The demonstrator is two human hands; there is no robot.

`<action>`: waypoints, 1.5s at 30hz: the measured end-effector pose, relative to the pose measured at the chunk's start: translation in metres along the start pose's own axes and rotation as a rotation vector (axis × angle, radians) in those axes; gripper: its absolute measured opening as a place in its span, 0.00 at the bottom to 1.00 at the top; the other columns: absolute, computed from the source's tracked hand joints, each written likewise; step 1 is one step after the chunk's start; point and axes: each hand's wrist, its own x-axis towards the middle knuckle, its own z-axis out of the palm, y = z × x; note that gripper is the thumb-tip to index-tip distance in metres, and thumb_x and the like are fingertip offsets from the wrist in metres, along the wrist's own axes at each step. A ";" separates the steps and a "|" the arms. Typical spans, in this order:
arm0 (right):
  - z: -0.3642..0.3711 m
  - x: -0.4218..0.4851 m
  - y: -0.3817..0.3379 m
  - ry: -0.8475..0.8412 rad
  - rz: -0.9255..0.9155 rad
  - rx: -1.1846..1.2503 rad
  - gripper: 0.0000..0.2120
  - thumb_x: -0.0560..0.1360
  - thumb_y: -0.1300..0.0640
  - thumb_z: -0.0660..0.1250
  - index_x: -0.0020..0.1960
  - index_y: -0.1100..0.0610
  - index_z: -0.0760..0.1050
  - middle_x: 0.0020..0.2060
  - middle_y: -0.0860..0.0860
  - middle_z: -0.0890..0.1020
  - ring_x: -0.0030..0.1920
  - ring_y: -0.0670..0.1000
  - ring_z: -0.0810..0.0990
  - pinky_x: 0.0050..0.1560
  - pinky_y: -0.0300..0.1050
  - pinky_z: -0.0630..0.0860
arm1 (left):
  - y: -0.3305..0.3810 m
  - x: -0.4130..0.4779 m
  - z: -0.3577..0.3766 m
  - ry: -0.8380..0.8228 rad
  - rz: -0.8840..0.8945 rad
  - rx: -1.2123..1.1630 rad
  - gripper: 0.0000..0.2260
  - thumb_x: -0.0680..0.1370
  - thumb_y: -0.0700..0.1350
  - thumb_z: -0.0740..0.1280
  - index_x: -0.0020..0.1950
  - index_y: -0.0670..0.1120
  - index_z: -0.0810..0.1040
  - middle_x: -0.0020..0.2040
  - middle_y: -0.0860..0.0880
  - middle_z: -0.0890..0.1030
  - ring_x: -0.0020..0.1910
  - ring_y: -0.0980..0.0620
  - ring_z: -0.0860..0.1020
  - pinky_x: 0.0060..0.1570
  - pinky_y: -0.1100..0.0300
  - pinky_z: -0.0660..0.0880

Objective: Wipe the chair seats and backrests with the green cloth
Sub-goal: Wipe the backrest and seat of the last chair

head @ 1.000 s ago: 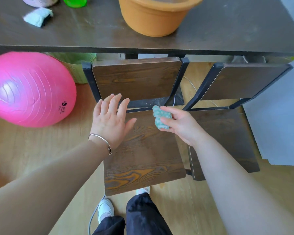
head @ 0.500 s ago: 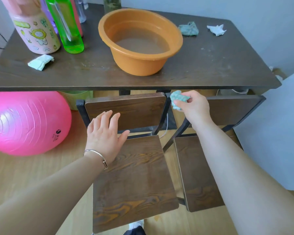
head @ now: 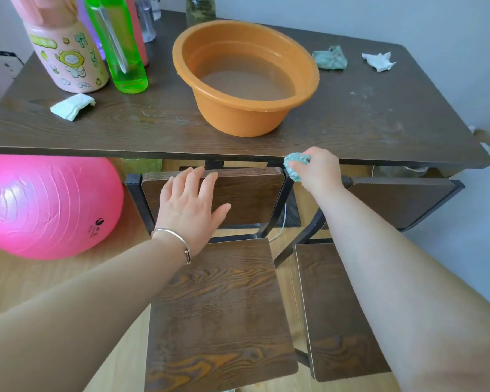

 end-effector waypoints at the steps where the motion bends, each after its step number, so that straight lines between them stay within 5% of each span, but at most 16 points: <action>1: 0.000 0.000 -0.001 -0.009 0.001 -0.022 0.18 0.77 0.45 0.68 0.60 0.56 0.76 0.52 0.53 0.82 0.50 0.52 0.81 0.48 0.45 0.80 | 0.000 0.006 -0.002 0.007 -0.003 0.005 0.28 0.79 0.61 0.56 0.74 0.48 0.64 0.72 0.44 0.67 0.73 0.42 0.62 0.71 0.42 0.61; 10: 0.016 -0.014 -0.019 -0.012 0.037 0.036 0.16 0.78 0.46 0.67 0.59 0.56 0.77 0.53 0.54 0.82 0.49 0.50 0.81 0.34 0.36 0.72 | -0.030 0.020 -0.006 0.027 -0.044 0.048 0.28 0.79 0.62 0.55 0.74 0.48 0.63 0.73 0.44 0.66 0.74 0.42 0.60 0.72 0.42 0.59; 14: 0.024 -0.018 -0.022 0.042 0.115 0.167 0.15 0.77 0.47 0.68 0.58 0.56 0.77 0.51 0.54 0.82 0.46 0.50 0.83 0.41 0.44 0.83 | -0.062 0.008 -0.008 0.035 -0.058 0.033 0.28 0.78 0.61 0.58 0.73 0.46 0.66 0.72 0.43 0.67 0.74 0.41 0.61 0.71 0.40 0.59; 19: 0.026 -0.030 -0.036 0.029 0.190 0.298 0.16 0.77 0.48 0.69 0.61 0.55 0.76 0.51 0.53 0.82 0.41 0.48 0.83 0.29 0.34 0.77 | -0.104 -0.012 -0.011 0.058 -0.122 0.002 0.27 0.77 0.59 0.61 0.71 0.45 0.68 0.71 0.42 0.68 0.73 0.40 0.62 0.71 0.38 0.58; 25: 0.065 -0.070 -0.125 -0.103 -0.012 0.292 0.14 0.76 0.48 0.70 0.58 0.54 0.78 0.46 0.49 0.81 0.39 0.47 0.83 0.29 0.33 0.77 | -0.142 -0.033 -0.021 0.084 -0.171 -0.015 0.27 0.76 0.58 0.64 0.70 0.45 0.69 0.71 0.41 0.69 0.73 0.39 0.62 0.71 0.37 0.59; 33: 0.107 -0.114 -0.221 -0.265 -0.191 0.350 0.12 0.77 0.50 0.69 0.56 0.56 0.79 0.45 0.52 0.82 0.40 0.49 0.84 0.36 0.40 0.82 | -0.186 -0.058 -0.034 0.105 -0.208 -0.005 0.29 0.76 0.62 0.54 0.69 0.45 0.70 0.69 0.42 0.71 0.72 0.39 0.64 0.69 0.37 0.61; 37: 0.117 -0.121 -0.240 -0.208 -0.356 0.116 0.13 0.78 0.49 0.67 0.57 0.57 0.79 0.49 0.53 0.82 0.47 0.51 0.81 0.49 0.50 0.81 | -0.194 -0.066 -0.033 0.111 -0.208 0.003 0.26 0.77 0.59 0.60 0.69 0.45 0.71 0.69 0.42 0.71 0.71 0.39 0.65 0.69 0.37 0.62; 45: 0.116 -0.117 -0.219 -0.120 -0.488 -0.040 0.12 0.78 0.47 0.66 0.54 0.55 0.76 0.48 0.51 0.80 0.46 0.50 0.78 0.44 0.50 0.81 | -0.185 -0.064 -0.026 0.073 -0.164 0.006 0.27 0.76 0.59 0.62 0.69 0.44 0.71 0.69 0.41 0.71 0.72 0.38 0.65 0.70 0.37 0.61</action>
